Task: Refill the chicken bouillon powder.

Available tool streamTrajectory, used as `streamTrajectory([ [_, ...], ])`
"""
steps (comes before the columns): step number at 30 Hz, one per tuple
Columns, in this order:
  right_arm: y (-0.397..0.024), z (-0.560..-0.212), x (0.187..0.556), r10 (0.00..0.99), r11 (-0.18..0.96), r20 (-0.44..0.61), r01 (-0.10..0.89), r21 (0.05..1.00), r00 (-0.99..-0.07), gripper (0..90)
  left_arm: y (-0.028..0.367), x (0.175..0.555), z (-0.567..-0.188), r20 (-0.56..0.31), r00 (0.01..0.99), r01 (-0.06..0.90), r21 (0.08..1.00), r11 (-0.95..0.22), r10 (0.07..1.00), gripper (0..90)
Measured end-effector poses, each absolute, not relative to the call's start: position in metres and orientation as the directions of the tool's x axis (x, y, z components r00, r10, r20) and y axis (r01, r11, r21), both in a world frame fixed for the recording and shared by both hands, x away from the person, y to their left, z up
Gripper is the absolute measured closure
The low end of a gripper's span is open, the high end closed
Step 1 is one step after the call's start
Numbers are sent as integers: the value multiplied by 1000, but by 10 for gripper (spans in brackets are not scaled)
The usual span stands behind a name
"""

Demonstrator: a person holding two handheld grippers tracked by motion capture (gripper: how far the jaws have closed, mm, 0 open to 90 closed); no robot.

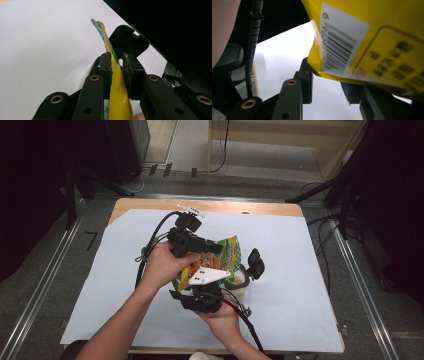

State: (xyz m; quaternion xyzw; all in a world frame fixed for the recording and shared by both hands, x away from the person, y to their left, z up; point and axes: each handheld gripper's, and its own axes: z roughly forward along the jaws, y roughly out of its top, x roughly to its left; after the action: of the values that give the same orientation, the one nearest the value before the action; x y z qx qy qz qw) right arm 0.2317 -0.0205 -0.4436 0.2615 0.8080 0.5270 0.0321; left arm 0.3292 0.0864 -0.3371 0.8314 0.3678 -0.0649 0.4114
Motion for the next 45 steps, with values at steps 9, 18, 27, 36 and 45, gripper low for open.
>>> streamTrajectory([
  [9,-22,-443,232,454,315,224,391,865,-862,660,87,331,-339,-416,718,669,633,-389,558,778],
  [18,-21,-442,231,451,313,227,391,866,-863,659,88,331,-338,-421,713,675,631,-383,561,768],
  [27,-22,-441,231,452,318,216,383,868,-865,659,88,331,-338,-423,713,673,634,-380,559,768],
  [36,-22,-440,230,449,315,218,382,869,-866,659,89,331,-337,-426,714,673,637,-375,556,766],
  [45,-21,-441,231,449,319,220,386,866,-866,659,89,332,-338,-421,711,675,631,-381,563,767],
])
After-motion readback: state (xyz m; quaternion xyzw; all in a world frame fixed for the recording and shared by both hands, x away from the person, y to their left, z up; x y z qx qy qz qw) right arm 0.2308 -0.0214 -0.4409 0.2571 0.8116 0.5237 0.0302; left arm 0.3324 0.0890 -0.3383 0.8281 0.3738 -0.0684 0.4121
